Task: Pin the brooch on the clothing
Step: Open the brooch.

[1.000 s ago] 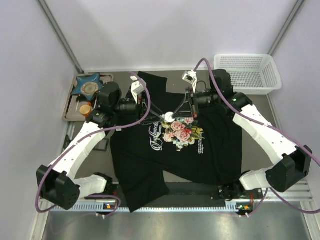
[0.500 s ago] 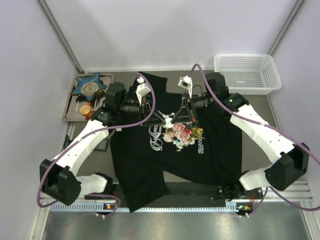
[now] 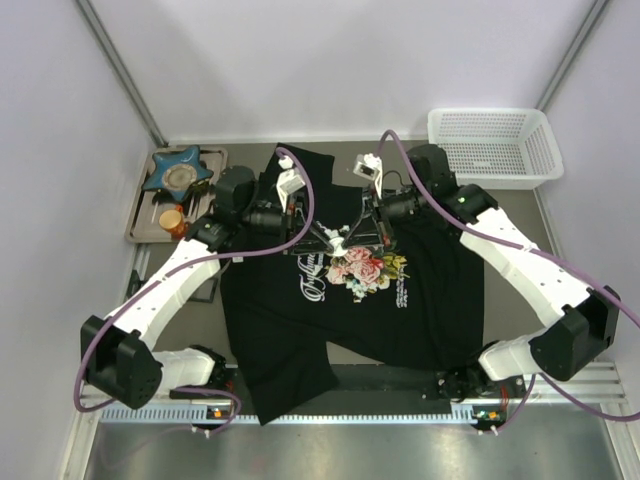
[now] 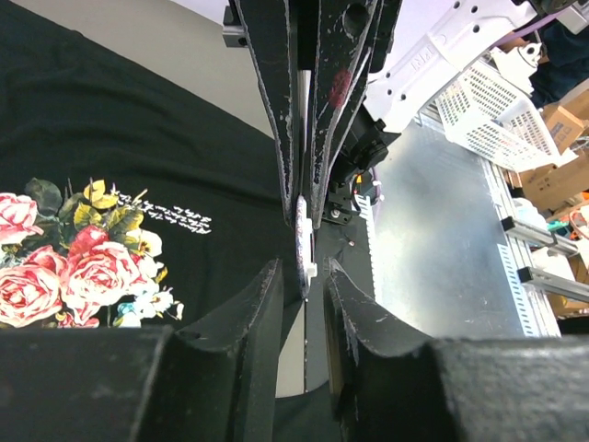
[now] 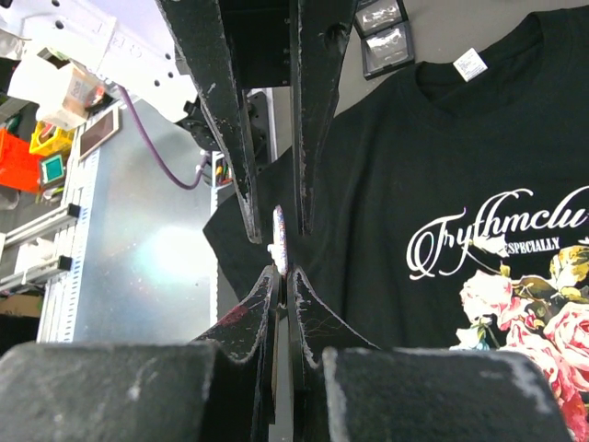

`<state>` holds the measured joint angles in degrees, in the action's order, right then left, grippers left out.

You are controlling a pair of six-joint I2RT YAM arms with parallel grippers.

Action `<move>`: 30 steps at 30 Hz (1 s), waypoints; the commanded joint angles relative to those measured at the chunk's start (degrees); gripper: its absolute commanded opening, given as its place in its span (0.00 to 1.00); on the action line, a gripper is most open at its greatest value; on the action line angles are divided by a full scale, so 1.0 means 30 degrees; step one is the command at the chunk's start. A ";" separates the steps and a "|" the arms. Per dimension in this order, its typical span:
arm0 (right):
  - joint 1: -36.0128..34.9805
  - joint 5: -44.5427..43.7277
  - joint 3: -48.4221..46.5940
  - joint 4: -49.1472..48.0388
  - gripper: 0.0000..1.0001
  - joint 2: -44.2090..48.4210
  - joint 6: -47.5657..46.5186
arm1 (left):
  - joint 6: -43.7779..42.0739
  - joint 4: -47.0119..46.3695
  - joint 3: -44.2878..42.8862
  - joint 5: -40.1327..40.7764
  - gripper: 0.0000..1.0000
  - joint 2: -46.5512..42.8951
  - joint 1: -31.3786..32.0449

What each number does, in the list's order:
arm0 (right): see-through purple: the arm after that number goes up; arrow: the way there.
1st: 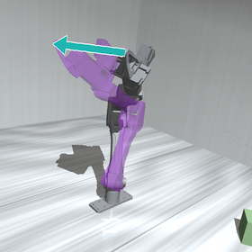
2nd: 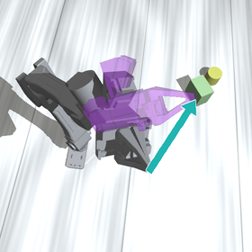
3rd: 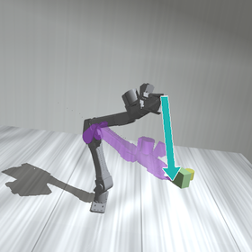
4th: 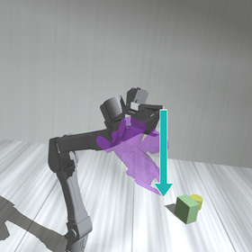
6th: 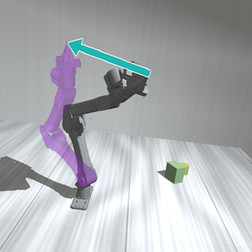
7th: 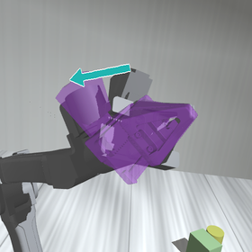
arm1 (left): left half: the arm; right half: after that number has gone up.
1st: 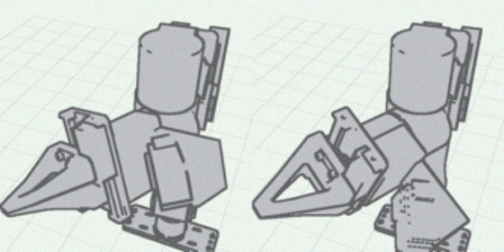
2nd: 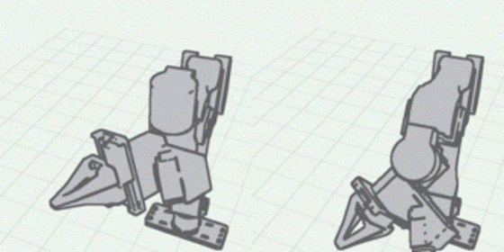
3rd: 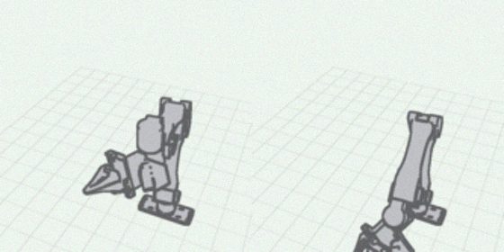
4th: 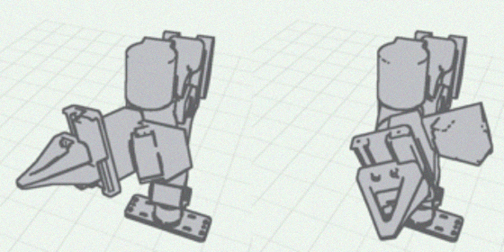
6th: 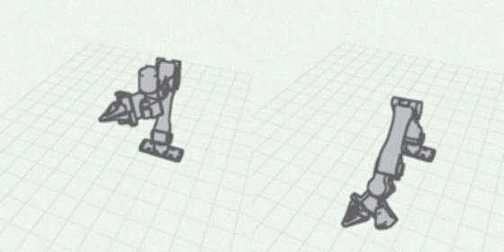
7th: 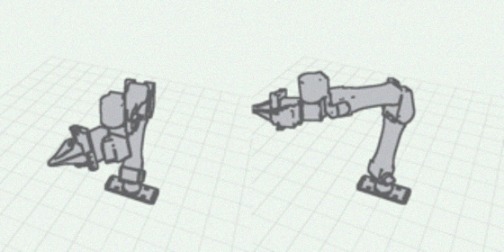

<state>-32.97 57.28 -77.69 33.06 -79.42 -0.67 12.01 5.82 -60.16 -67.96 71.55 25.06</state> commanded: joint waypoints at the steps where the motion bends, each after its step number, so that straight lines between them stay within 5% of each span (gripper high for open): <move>1: -0.0172 0.0039 -0.1056 -0.0121 0.00 -0.0042 -0.0451 | -0.0400 0.0197 -0.0542 -0.0021 0.22 -0.0060 0.0143; 6: -0.0172 -0.0107 -0.1143 -0.0092 0.00 -0.0217 -0.0423 | 0.0067 0.0227 -0.0396 0.0651 0.00 -0.0089 0.0143; 9: -0.0201 -0.0196 -0.1436 -0.0150 0.25 -0.0392 -0.0130 | 0.1237 -0.0706 0.0042 0.1530 0.00 -0.0119 0.0114; 12: -0.0172 -0.0225 -0.1583 -0.0150 0.37 -0.0510 0.0017 | 0.3199 -0.3158 0.1008 0.2203 0.00 -0.0353 0.0114; 21: -0.0288 -0.0955 -0.1759 -0.0414 0.40 -0.1182 0.1276 | 0.4346 -0.4227 0.1773 0.2938 0.00 -0.0617 0.0114; 30: -0.0582 -0.2654 -0.2023 -0.0648 0.29 -0.1564 0.1248 | 0.4317 -0.4081 0.1685 0.2997 0.00 -0.0675 0.0114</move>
<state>-33.91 51.72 -80.07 33.47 -83.99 2.37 24.38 -3.49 -54.68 -59.02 71.37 25.23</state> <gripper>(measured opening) 0.321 0.022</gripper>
